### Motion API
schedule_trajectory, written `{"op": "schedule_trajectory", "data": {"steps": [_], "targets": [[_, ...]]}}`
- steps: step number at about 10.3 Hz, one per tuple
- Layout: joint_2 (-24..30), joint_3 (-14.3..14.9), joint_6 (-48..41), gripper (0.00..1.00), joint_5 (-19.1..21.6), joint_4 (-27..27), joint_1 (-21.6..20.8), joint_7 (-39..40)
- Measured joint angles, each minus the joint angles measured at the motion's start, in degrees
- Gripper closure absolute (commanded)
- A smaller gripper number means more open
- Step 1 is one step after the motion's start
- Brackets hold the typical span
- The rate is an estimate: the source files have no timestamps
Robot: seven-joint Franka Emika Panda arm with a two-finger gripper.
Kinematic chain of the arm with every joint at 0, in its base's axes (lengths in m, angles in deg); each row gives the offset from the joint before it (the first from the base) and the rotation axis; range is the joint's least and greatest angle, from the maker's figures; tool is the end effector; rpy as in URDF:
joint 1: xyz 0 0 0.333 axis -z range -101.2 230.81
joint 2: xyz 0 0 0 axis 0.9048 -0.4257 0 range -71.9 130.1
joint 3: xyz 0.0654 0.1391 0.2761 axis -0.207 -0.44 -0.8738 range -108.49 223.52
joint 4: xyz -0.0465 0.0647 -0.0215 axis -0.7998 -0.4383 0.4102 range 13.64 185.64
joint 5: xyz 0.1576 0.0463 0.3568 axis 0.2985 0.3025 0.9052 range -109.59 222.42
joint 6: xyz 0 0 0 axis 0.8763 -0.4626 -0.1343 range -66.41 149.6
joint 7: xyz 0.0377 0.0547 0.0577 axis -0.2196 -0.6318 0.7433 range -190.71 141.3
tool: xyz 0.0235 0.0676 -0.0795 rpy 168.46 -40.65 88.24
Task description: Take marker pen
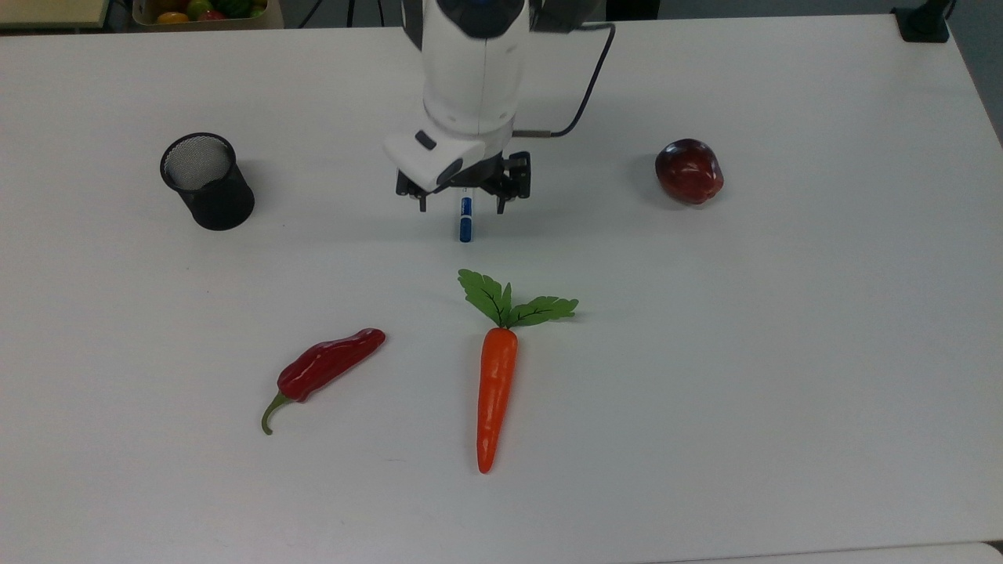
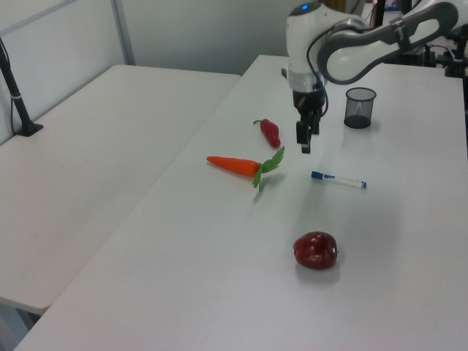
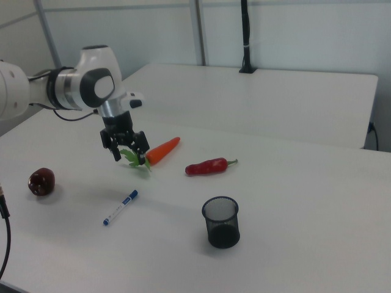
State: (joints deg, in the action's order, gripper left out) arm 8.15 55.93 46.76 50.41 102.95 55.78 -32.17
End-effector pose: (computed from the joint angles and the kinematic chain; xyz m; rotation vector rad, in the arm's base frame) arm 0.6487 0.1126 0.4065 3.0471 0.1441 -0.0338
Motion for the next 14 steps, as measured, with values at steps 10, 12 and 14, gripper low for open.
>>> {"op": "schedule_trajectory", "data": {"steps": [10, 12, 14], "targets": [[20.86, 0.85, -19.91, 0.0, -1.07, -0.08, 3.36, 5.27], [20.94, 0.84, -19.92, 0.0, -1.06, 0.19, 3.58, 5.33], [20.9, 0.84, -19.92, 0.0, -1.06, 0.31, 3.57, 5.33]]}}
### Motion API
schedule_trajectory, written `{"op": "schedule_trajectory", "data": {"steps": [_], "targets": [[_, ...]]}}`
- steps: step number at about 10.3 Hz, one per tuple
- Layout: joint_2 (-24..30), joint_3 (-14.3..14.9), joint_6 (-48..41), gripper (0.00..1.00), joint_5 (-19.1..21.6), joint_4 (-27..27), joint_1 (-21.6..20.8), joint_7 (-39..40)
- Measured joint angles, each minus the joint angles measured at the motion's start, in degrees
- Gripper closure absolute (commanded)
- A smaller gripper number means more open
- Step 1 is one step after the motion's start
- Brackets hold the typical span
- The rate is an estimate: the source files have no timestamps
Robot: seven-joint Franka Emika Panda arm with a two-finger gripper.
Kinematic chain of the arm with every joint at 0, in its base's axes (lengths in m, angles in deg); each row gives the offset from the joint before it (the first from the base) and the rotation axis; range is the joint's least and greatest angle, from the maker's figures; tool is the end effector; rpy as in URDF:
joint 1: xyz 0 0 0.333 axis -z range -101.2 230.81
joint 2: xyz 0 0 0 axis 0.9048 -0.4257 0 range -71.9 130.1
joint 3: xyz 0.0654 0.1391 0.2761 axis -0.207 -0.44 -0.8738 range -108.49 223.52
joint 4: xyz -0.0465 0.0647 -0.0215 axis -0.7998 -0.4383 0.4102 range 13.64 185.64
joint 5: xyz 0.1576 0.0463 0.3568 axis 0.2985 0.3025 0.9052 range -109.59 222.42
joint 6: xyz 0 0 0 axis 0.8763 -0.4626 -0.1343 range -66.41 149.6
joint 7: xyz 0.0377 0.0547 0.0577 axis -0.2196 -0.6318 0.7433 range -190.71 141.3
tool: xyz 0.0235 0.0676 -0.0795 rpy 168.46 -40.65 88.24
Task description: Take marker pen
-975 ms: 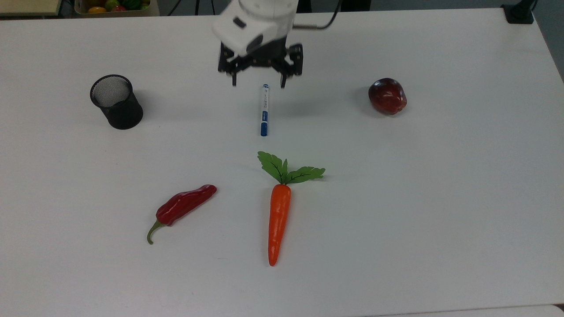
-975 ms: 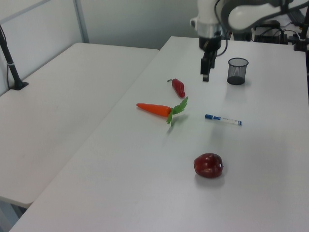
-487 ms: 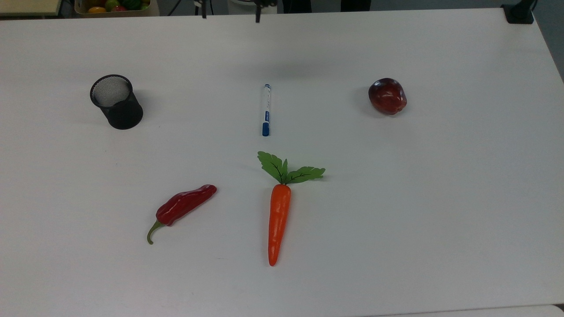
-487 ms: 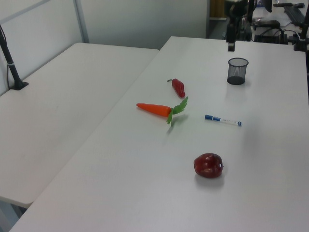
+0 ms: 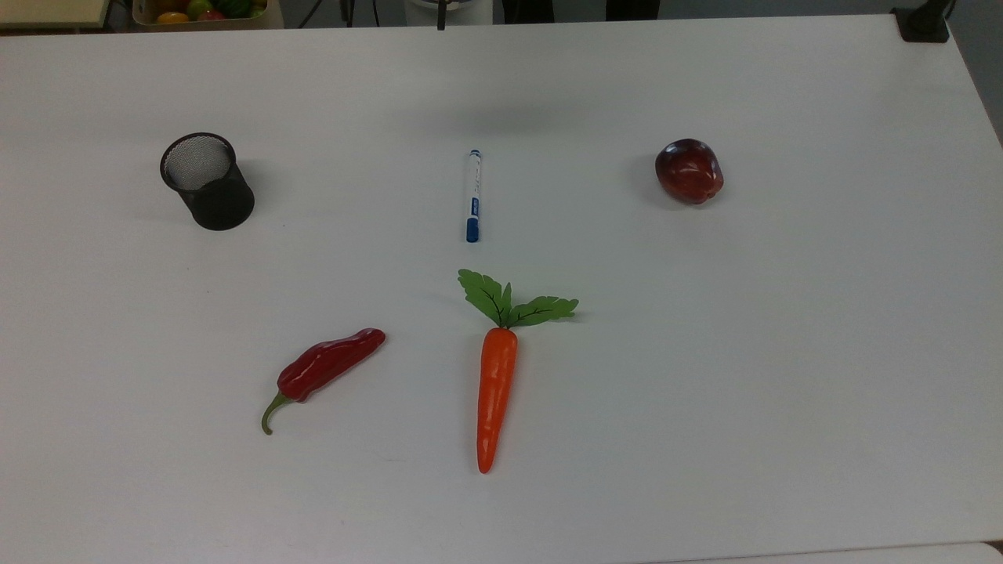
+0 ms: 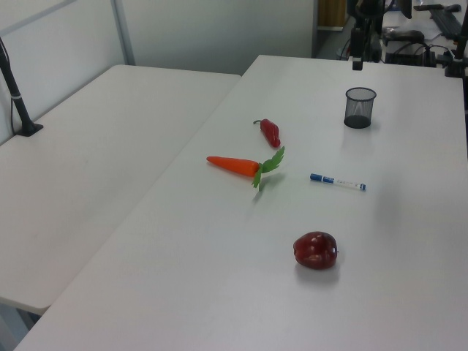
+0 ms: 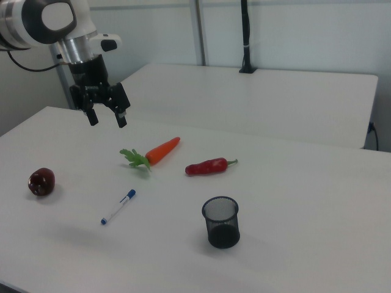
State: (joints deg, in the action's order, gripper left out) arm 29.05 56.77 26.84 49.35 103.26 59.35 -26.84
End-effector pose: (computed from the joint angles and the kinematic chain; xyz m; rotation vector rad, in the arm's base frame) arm 0.5548 0.0475 0.5986 3.0147 0.1165 -0.0237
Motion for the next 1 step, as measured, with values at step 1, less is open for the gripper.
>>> {"op": "schedule_trajectory", "data": {"steps": [1], "targets": [[0.0, 0.0, 0.0, 0.0, 0.0, 0.0, 0.02, 0.0]]}}
